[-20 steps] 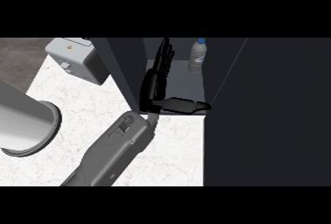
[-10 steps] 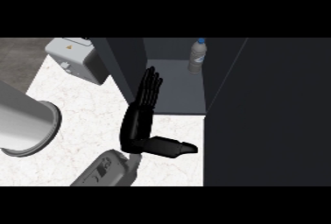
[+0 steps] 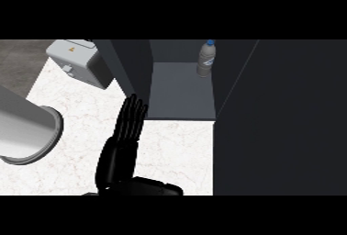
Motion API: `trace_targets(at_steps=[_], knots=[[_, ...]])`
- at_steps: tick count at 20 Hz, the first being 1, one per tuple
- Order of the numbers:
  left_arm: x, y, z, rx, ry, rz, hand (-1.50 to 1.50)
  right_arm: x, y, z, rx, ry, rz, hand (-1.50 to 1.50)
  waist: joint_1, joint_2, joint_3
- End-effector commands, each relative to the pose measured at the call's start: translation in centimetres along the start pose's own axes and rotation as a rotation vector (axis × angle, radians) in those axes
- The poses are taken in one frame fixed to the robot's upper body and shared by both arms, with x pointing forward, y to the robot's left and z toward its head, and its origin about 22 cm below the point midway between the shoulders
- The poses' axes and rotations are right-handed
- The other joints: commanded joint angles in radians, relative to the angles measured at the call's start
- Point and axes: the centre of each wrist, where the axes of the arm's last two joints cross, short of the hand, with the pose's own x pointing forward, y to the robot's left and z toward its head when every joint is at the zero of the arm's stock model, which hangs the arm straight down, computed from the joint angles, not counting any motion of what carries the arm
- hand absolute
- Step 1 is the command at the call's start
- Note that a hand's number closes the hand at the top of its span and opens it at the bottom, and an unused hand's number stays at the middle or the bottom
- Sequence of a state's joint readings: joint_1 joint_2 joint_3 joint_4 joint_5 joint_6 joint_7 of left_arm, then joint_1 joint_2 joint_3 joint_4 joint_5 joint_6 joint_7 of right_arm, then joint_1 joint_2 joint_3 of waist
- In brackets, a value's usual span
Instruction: Pick up the bottled water, place it into the cabinet and close the cabinet
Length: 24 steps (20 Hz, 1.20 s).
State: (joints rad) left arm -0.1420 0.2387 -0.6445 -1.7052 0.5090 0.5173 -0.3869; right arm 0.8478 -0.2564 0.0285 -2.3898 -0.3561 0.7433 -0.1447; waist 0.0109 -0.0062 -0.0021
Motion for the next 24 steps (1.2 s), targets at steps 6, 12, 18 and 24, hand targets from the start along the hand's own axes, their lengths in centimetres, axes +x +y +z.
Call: trace_targets(at_steps=[6, 12, 18, 24], knots=[[2.3, 3.6, 3.9, 0.030, -0.002, -0.008, -1.50, 4.0, 4.1, -3.2, 0.163, 0.002, 0.096, 1.50, 0.001, -0.001, -0.002], [3.2, 4.8, 4.9, 0.058, -0.025, -0.017, -1.50, 4.7, 5.6, -4.6, 0.195, -0.014, 0.095, 1.50, -0.004, -0.005, -0.005], [4.2, 6.3, 6.3, 0.093, -0.017, -0.025, -1.50, 4.2, 7.4, -6.7, 0.246, -0.059, 0.100, 1.50, -0.007, -0.010, -0.005], [5.2, 7.9, 6.7, 0.096, -0.023, -0.014, -1.50, 4.0, 9.3, -9.3, 0.297, -0.058, 0.160, 1.50, 0.016, -0.007, -0.009]])
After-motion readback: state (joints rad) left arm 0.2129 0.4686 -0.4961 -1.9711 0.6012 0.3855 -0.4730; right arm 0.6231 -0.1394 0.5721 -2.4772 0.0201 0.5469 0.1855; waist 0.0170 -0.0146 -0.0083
